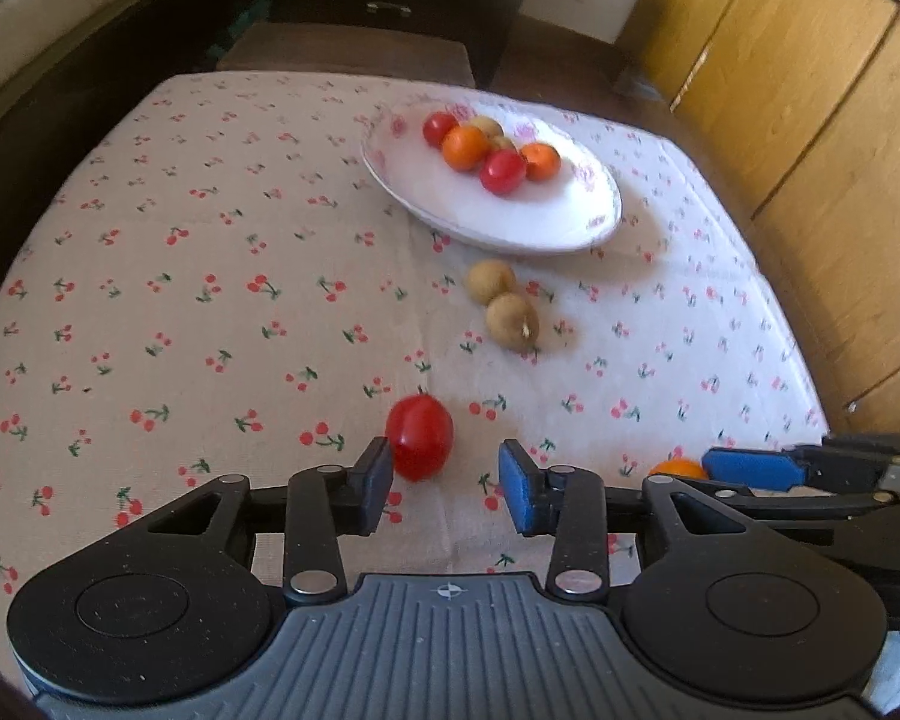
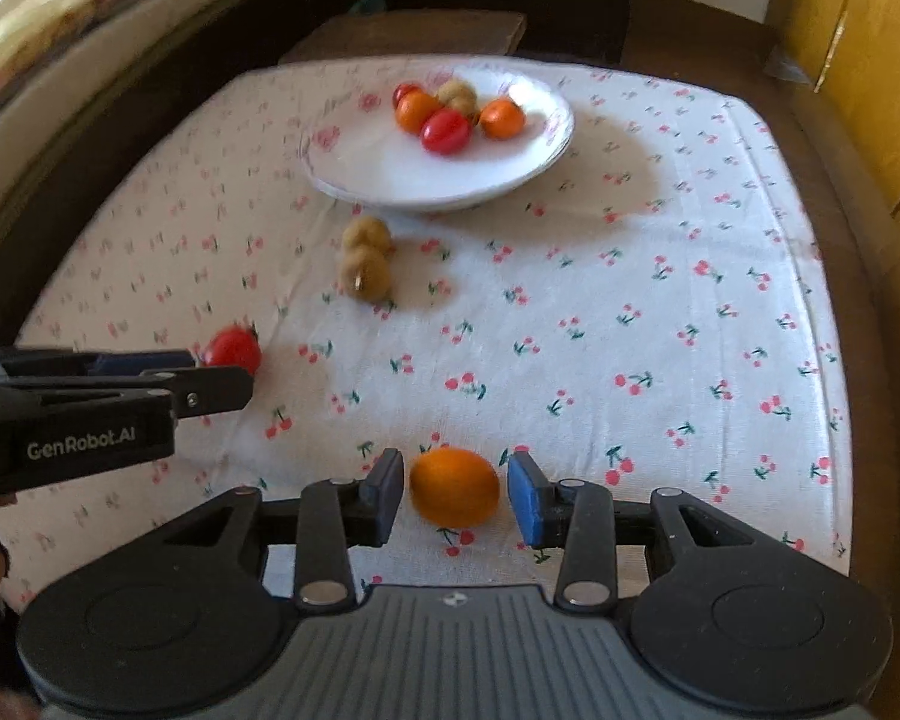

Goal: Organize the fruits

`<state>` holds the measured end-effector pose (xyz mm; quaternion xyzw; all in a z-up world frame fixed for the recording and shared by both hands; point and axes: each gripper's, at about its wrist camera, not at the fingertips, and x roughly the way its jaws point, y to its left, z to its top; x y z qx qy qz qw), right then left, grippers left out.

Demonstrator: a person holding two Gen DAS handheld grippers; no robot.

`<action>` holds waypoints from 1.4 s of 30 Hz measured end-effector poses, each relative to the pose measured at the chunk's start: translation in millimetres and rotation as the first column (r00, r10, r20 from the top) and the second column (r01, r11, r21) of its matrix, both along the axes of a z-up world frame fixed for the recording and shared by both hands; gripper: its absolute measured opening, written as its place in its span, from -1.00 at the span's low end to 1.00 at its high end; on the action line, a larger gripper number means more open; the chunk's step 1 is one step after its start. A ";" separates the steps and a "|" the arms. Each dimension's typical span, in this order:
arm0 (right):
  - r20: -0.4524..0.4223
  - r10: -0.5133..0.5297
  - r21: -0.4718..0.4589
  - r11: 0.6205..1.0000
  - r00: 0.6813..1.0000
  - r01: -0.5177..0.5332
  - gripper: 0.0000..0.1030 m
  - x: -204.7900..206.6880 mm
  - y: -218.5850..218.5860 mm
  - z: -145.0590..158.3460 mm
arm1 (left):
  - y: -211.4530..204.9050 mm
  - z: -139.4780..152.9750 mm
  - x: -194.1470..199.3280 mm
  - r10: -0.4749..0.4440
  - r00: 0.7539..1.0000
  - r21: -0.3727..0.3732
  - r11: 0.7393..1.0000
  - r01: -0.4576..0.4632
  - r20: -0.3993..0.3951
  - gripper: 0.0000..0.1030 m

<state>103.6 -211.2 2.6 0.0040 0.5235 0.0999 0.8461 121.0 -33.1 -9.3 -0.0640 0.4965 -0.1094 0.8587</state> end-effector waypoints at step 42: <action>-0.014 -0.067 0.043 0.997 0.998 0.067 -0.15 55.7 -2.6 -5.7 | -6.1 -10.8 26.4 0.031 0.999 0.031 0.999 -0.031 -0.015 0.11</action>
